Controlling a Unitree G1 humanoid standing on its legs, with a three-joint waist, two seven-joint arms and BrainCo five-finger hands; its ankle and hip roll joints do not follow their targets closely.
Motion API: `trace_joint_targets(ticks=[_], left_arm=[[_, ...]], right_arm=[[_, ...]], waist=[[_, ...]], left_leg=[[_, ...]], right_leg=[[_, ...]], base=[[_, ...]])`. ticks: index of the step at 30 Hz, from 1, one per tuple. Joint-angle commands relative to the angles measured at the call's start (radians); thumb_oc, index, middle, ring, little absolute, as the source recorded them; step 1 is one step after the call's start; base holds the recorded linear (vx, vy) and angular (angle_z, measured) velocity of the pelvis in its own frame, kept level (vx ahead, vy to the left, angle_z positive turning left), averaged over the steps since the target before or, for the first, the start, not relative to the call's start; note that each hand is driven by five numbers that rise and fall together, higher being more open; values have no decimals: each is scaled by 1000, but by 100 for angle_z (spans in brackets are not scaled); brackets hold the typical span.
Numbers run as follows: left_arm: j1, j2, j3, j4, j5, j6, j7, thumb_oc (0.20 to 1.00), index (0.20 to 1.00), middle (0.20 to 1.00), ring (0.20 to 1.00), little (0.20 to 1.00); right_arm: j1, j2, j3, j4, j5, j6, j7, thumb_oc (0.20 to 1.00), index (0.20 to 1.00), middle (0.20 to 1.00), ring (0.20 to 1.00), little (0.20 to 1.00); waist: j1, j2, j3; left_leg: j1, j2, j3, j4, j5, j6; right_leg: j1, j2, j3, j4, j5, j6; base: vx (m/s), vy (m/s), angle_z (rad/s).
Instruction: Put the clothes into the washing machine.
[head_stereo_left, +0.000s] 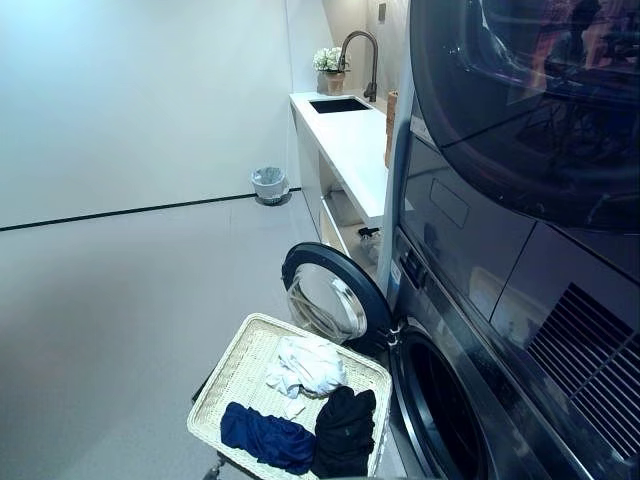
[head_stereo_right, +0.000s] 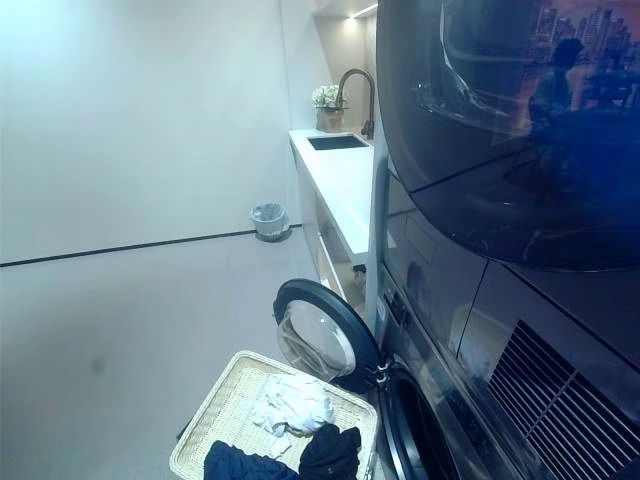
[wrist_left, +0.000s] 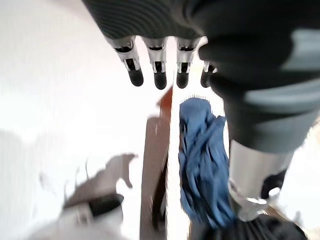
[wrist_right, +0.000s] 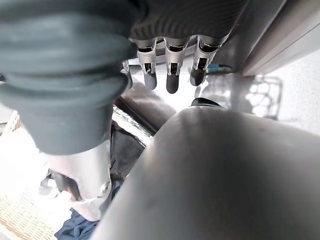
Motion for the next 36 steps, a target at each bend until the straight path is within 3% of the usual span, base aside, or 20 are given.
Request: trace_joint_targets(ticks=[1, 3, 7, 10, 16, 24, 27, 32, 36], left_arm=[[-127, 28, 3, 35, 77, -39, 133, 1000, 1000, 1000, 1000, 1000], [-133, 31, -1, 33, 77, -41, 144, 1000, 1000, 1000, 1000, 1000], [-258, 63, -33, -19, 65, -78, 322, 1000, 1000, 1000, 1000, 1000], [-329, 81, -29, -36, 68, -92, 394, 1000, 1000, 1000, 1000, 1000], [-428, 128, -36, -30, 98, -88, 413, 1000, 1000, 1000, 1000, 1000], [-573, 194, -44, -25, 68, -38, 368, 1000, 1000, 1000, 1000, 1000], [-632, 219, -61, -12, 56, 21, 320, 1000, 1000, 1000, 1000, 1000], [-691, 241, -109, 30, 51, 113, 175, 1000, 1000, 1000, 1000, 1000], [-718, 258, -141, 36, 45, 160, 125, 1000, 1000, 1000, 1000, 1000]], right_arm=[[-99, 15, 18, 17, 43, -18, 7, 1000, 1000, 1000, 1000, 1000], [-102, 12, 20, 16, 48, -17, 9, 1000, 1000, 1000, 1000, 1000], [-173, -41, 39, -8, 87, -70, -7, 1000, 1000, 1000, 1000, 1000], [-223, -57, 43, -23, 99, -94, -57, 1000, 1000, 1000, 1000, 1000], [-306, -50, 62, -49, 136, -113, -108, 1000, 1000, 1000, 1000, 1000], [-405, -37, 95, -112, 219, -104, -97, 1000, 1000, 1000, 1000, 1000], [-435, -32, 115, -155, 243, -113, -98, 1000, 1000, 1000, 1000, 1000], [-453, -47, 132, -211, 260, -102, -121, 1000, 1000, 1000, 1000, 1000], [-463, -72, 137, -233, 267, -100, -120, 1000, 1000, 1000, 1000, 1000]], waist=[[-21, -46, 80], [-23, -45, 86], [-45, -31, 211], [-57, -26, 278], [-70, -42, 353], [-87, -75, 439], [-103, -88, 470], [-132, -103, 474], [-150, -110, 474]], left_leg=[[-22, -113, 58, 22, -19, 85], [-27, -113, 59, 24, -18, 85], [-166, -122, 71, 111, -13, 86], [-231, -124, 81, 129, 0, 86], [-312, -130, 102, 142, 13, 95], [-429, -130, 134, 184, 28, 84], [-483, -126, 143, 211, 35, 73], [-573, -123, 165, 245, 35, 62], [-623, -120, 179, 261, 35, 55]], right_leg=[[-24, -40, 22, 54, 14, 66], [-31, -41, 25, 58, 15, 66], [-163, -51, 57, 108, 28, 56], [-236, -52, 73, 123, 46, 56], [-336, -43, 109, 144, 69, 60], [-453, -44, 131, 156, 107, 69], [-508, -37, 128, 169, 120, 66], [-596, -33, 119, 173, 138, 63], [-645, -28, 120, 168, 152, 64]], base=[[-43, 85, -19], [-65, 59, -13], [-285, 134, -11], [-217, 95, -17], [-130, 45, -15], [-82, 47, -13], [-75, 58, -13], [-40, 56, -5], [-32, 77, -17]])
